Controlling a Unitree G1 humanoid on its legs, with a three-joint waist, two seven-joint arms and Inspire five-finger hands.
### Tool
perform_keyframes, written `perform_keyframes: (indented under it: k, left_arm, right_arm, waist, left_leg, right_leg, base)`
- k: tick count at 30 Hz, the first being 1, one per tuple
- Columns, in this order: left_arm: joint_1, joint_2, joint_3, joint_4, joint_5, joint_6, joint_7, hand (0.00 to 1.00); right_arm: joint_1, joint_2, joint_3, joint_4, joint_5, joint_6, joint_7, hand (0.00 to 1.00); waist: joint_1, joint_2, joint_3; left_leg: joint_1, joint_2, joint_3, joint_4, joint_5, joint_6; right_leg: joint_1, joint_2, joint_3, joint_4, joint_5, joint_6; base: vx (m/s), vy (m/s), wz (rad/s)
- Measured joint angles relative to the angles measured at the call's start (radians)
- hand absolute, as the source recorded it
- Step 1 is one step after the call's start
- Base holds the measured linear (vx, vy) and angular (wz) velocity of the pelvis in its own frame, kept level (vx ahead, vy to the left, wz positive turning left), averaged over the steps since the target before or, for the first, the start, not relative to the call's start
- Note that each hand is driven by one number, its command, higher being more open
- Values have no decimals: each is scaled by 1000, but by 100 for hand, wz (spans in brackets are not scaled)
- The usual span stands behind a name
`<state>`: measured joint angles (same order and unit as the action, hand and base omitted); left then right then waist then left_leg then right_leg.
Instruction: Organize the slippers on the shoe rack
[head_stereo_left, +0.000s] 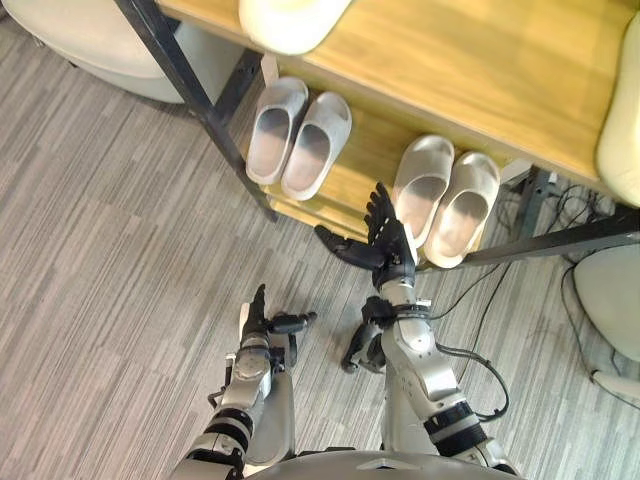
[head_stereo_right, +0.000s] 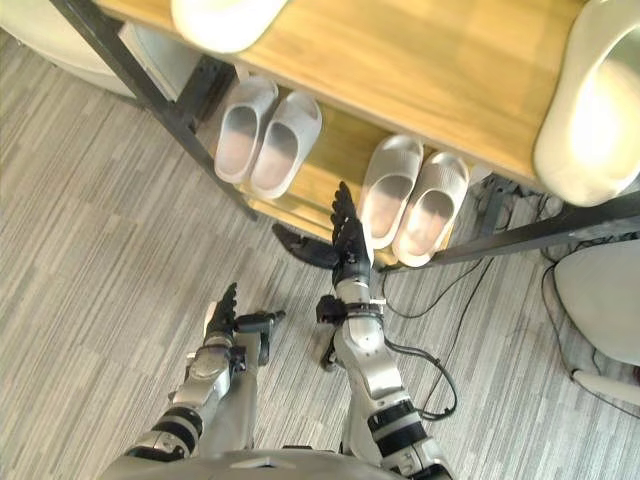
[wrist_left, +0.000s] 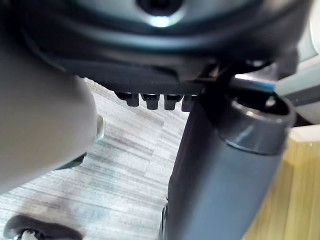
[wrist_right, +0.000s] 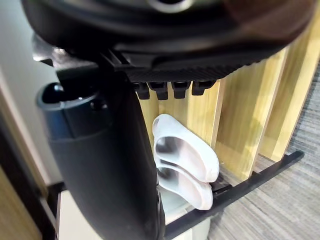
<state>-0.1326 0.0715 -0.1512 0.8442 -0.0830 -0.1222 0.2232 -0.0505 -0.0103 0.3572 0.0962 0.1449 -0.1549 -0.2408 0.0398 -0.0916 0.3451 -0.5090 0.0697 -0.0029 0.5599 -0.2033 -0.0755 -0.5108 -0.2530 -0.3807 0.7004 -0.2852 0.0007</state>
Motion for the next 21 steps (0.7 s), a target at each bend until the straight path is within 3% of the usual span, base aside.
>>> perform_keyframes:
  k: [4, 7, 9, 13, 21]
  left_arm:
    - [33, 11, -70, 65, 20, 1, -33, 100]
    - [60, 14, -82, 79, 52, 2, -47, 100]
    - [79, 18, -92, 91, 62, 2, -54, 100]
    - [118, 21, -111, 93, 93, 2, -58, 100]
    - [158, 29, -167, 31, 93, 0, -84, 100]
  right_arm:
    - [95, -57, 18, 39, -107, 0, 73, 100]
    - [158, -67, 13, 88, -157, 1, 111, 100]
    - [196, -67, 4, 131, -188, 9, 130, 100]
    - [277, -80, -40, 263, -223, 28, 164, 100]
    - [309, -88, -131, 446, -166, 33, 194, 100]
  waist:
    - [-17, -9, -42]
    - [-25, -6, -72]
    - [-38, 3, -104]
    - [-49, 53, -168]
    - [-57, 79, -204]
  left_leg:
    - [153, 0, 38, -187, 72, 9]
    - [233, 0, 60, -263, 96, 7]
    - [282, 3, 75, -319, 112, 5]
    - [421, 11, 110, -470, 162, -9]
    - [521, 8, 123, -522, 174, -10]
  right_leg:
    - [120, 38, 10, -171, 78, 15]
    - [178, 51, 24, -235, 104, 22]
    - [215, 65, 31, -283, 124, 28]
    - [328, 108, 55, -433, 193, 39]
    - [459, 135, 62, -574, 269, 51]
  base:
    - [79, 76, -19]
    - [98, 58, -25]
    - [79, 26, -22]
    - [58, 28, -25]
    - [-2, 22, -6]
